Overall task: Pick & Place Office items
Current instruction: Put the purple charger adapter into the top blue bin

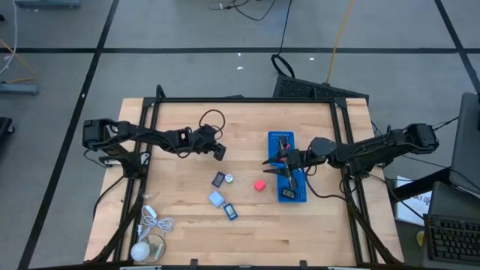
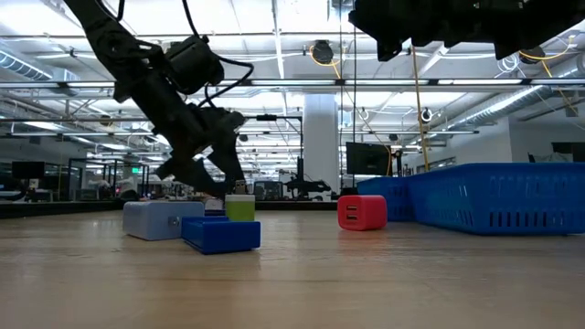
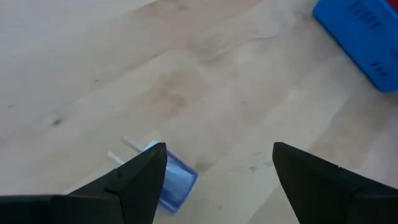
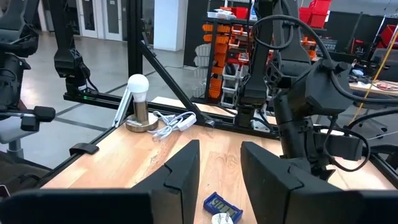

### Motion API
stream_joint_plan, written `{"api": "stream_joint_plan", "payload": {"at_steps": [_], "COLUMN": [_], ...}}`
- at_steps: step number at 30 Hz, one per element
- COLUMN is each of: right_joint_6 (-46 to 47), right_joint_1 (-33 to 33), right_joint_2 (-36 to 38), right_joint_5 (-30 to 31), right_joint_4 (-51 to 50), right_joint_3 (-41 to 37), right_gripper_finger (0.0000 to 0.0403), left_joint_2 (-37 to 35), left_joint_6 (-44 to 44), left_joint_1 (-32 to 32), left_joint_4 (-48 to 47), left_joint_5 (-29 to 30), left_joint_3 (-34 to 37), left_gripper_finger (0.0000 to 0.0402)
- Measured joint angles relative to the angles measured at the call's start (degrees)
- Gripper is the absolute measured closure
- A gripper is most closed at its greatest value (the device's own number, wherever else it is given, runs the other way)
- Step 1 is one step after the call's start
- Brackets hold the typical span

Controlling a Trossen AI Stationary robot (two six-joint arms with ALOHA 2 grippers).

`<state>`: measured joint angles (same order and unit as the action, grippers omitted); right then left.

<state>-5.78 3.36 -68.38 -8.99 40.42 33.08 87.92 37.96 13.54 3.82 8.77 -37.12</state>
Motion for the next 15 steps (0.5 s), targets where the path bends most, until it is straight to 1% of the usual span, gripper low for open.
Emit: {"api": "stream_joint_plan", "payload": {"at_steps": [4,10,12,15], "right_joint_6": [0.5,0.5,0.5,0.3], "right_joint_1": [0.0,0.0,0.0,0.0], "right_joint_2": [0.0,0.0,0.0,0.0], "right_joint_5": [0.0,0.0,0.0,0.0], "right_joint_4": [0.0,-0.1,-0.1,-0.1], "right_joint_3": [0.0,0.0,0.0,0.0], "right_gripper_finger": [0.0298,0.0298,0.0298,0.0298], "left_joint_2": [0.0,0.0,0.0,0.1], "left_joint_6": [1.8,2.3,1.5,-1.4], "left_joint_1": [-0.2,-0.9,-0.9,-1.0], "left_joint_4": [-1.5,-2.6,-1.3,1.2], "left_joint_5": [2.1,1.5,-1.7,-9.3], "left_joint_3": [0.0,-0.1,-0.1,0.0], "left_gripper_finger": [0.0106,0.0106,0.0106,0.0106]}}
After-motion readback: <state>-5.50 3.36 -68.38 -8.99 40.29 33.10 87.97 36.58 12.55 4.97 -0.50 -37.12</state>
